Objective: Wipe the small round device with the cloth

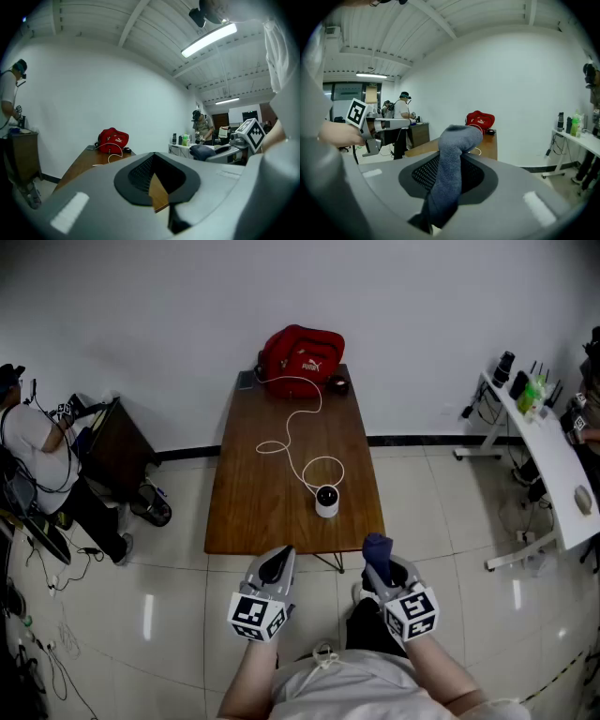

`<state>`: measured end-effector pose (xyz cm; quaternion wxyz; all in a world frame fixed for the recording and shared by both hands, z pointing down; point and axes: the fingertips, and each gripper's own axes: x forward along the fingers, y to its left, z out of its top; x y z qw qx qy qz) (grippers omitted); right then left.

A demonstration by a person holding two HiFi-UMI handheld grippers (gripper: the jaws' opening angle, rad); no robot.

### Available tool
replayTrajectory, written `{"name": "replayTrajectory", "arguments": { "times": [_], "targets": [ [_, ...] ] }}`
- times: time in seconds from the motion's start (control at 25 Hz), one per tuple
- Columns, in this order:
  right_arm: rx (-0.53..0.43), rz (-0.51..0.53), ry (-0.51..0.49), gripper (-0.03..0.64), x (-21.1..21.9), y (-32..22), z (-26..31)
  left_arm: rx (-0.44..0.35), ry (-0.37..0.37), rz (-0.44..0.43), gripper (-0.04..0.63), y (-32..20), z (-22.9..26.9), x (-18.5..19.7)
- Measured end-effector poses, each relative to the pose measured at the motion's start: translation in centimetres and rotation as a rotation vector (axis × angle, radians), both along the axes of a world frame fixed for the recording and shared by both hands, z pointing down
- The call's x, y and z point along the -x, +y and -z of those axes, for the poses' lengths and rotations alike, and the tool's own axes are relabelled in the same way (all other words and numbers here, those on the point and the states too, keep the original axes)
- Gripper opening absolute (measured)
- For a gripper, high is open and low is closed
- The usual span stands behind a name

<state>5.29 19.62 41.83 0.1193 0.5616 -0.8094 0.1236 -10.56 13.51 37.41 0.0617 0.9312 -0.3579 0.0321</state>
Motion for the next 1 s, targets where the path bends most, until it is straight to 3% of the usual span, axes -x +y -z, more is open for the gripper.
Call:
{"name": "replayTrajectory", "arguments": {
  "times": [0.32, 0.6, 0.84, 1.0],
  "targets": [
    [0.038, 0.035, -0.030, 0.107, -5.2, -7.7, -2.5, 0.037, -0.044, 0.023, 0.006, -5.9, -2.6, -5.1],
    [0.079, 0.183, -0.029, 0.107, -8.4, -16.7, -3.5, 0.068, -0.064, 0.108, 0.006, -12.8, -4.1, -9.3],
    [0.125, 0.315, -0.031, 0.107, -9.1, -21.4, -4.1, 0.102, -0.083, 0.187, 0.006, -16.1, -5.8, -11.2],
    [0.153, 0.323, -0.057, 0.107, -9.2, -22.7, -4.7, 0.136, -0.095, 0.178, 0.006, -16.9, -7.0, -11.8]
  ]
}}
